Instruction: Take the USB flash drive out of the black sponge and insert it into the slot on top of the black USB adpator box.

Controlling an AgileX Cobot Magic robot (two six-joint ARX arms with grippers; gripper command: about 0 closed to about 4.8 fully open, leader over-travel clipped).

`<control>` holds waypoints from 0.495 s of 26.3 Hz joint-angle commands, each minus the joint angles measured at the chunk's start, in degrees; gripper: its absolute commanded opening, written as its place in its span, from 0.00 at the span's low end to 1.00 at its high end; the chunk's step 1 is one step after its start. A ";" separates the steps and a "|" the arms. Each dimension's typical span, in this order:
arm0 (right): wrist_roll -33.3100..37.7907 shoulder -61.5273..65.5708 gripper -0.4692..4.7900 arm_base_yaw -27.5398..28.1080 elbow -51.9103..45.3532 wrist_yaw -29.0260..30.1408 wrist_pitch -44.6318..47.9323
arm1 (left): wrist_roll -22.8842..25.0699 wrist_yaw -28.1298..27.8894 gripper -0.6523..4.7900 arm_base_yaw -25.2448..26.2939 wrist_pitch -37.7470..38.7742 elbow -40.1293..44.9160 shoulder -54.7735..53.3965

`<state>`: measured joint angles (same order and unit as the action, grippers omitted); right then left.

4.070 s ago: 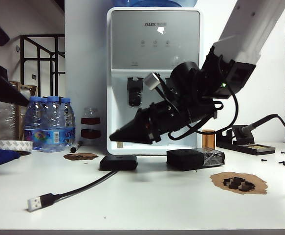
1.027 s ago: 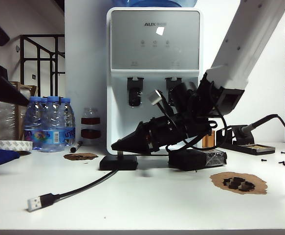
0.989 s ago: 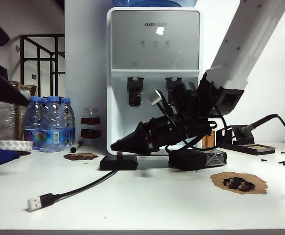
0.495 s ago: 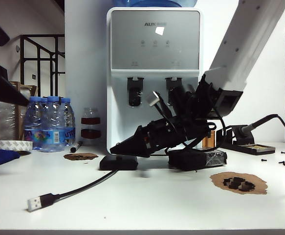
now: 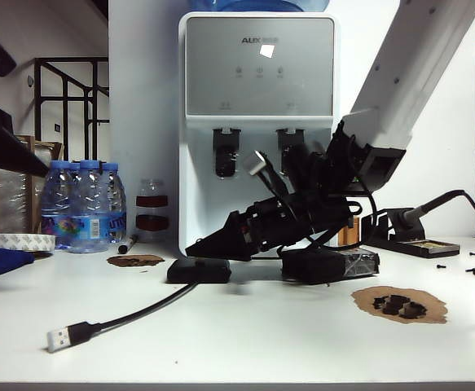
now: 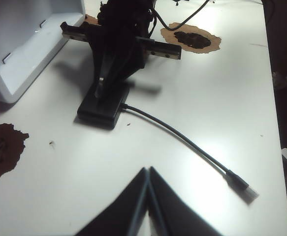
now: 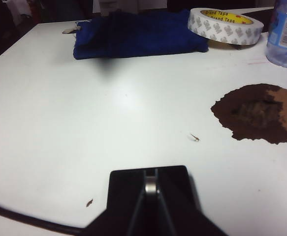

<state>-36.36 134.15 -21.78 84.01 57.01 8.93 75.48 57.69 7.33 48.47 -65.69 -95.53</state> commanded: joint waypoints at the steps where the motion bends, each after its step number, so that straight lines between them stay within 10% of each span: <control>1: 0.15 1.33 0.09 0.46 -0.79 -1.64 -7.58 | 0.48 0.39 0.11 0.00 0.00 -0.07 0.17; 13: -0.98 4.92 0.09 0.31 -0.24 -4.85 -11.43 | 0.48 0.42 0.11 0.00 0.26 -0.04 0.17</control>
<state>-36.58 136.68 -21.52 85.14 58.52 8.51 75.48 57.69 7.33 48.64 -65.69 -95.55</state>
